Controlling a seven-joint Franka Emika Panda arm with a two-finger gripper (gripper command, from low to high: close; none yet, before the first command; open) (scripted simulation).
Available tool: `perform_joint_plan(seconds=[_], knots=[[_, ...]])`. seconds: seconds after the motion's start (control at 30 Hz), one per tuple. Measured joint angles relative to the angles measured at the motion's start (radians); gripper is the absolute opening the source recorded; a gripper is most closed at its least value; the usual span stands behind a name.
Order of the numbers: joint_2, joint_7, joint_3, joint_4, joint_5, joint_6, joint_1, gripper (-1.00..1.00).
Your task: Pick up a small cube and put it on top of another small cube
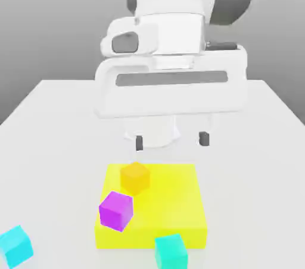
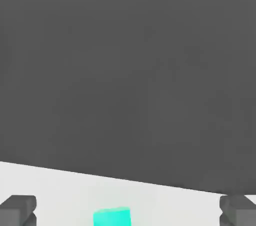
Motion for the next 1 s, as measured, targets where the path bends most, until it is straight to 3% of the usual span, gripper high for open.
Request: perform_joint_plan(seconds=[0.4,0.43,0.67,0.83,1.0], knots=[[0.435,-0.040,0.006,-0.020,-0.018,0.224,0.012,0.00],[0.469,-0.040,0.007,-0.013,-0.017,0.251,0.011,-1.00],[0.477,-0.039,0.007,-0.012,-0.019,0.257,0.010,-1.00],[0.327,-0.032,0.003,-0.039,-0.018,0.134,0.008,-1.00],[0.307,0.126,-0.102,0.010,0.036,0.063,-0.059,-1.00]])
